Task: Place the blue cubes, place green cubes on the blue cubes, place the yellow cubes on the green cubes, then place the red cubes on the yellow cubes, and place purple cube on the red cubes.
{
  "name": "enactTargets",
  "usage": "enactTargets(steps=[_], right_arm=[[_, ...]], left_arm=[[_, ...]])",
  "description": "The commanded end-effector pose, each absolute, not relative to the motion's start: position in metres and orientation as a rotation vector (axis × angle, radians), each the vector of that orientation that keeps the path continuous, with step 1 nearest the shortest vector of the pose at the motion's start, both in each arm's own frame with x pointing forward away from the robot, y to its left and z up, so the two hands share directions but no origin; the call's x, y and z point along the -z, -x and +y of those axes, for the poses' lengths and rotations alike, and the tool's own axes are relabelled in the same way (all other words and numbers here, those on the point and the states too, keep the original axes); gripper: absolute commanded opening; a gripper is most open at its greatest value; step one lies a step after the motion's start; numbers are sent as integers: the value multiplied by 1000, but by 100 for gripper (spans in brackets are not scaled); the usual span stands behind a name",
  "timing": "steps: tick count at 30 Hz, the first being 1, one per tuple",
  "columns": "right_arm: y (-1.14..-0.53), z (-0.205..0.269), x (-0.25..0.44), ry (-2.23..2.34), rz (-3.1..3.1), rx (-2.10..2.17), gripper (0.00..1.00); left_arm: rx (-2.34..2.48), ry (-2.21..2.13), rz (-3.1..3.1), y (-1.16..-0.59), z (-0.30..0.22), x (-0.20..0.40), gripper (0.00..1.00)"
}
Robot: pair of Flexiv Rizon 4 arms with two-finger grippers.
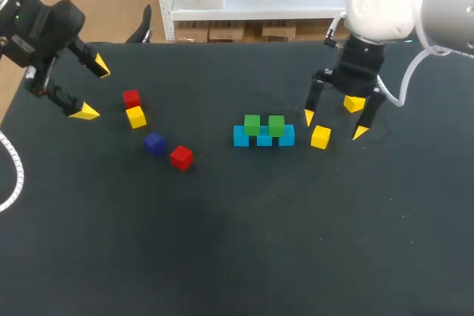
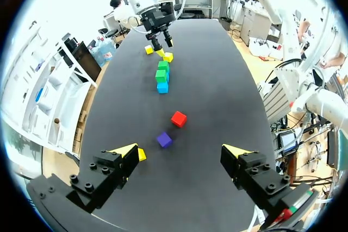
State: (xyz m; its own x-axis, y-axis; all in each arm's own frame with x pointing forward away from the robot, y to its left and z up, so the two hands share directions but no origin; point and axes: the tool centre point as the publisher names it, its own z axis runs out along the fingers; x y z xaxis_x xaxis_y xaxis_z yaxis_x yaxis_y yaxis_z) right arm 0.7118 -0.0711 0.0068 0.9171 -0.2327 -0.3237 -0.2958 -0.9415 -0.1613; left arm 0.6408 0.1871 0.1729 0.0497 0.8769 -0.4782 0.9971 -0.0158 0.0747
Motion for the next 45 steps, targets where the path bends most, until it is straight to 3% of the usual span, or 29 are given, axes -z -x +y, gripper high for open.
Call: enactTargets(steps=[1,2,3,6,11,19,21,26,28,36,39,40,41,45], right_arm=[[-717,-66,-2,2885,415,-466,99],[-718,-66,-1,2888,420,-468,89],[-718,-65,0,2895,431,-471,86],[-718,-65,2,2911,442,-462,96],[-718,-65,4,2926,467,-457,82],[-717,-60,2,2937,532,-455,83],[-716,-59,3,2938,545,-458,72],[-715,-56,2,2938,564,-464,62],[-715,-55,3,2939,568,-465,49],[-712,-52,4,2951,583,-472,38],[-712,-52,4,2953,591,-473,21],[-712,-52,4,2953,594,-473,7],[-712,-52,4,2953,600,-471,0],[-711,-53,4,2942,633,-469,0]], left_arm=[[423,-1949,1877,-641,188,-173,100],[423,-1949,1877,-641,188,-173,100],[423,-1949,1877,-641,188,-173,100],[423,-1949,1877,-641,188,-173,100],[423,-1949,1877,-641,188,-173,100],[423,-1949,1877,-641,188,-173,100],[423,-1949,1877,-641,188,-173,100],[423,-1949,1877,-641,188,-173,100],[423,-1949,1877,-641,188,-173,100],[423,-1949,1877,-641,188,-173,100],[423,-1949,1877,-641,188,-173,100],[423,-1949,1877,-641,188,-173,100],[423,-1949,1877,-641,188,-173,100],[423,-1949,1877,-641,188,-173,100]])
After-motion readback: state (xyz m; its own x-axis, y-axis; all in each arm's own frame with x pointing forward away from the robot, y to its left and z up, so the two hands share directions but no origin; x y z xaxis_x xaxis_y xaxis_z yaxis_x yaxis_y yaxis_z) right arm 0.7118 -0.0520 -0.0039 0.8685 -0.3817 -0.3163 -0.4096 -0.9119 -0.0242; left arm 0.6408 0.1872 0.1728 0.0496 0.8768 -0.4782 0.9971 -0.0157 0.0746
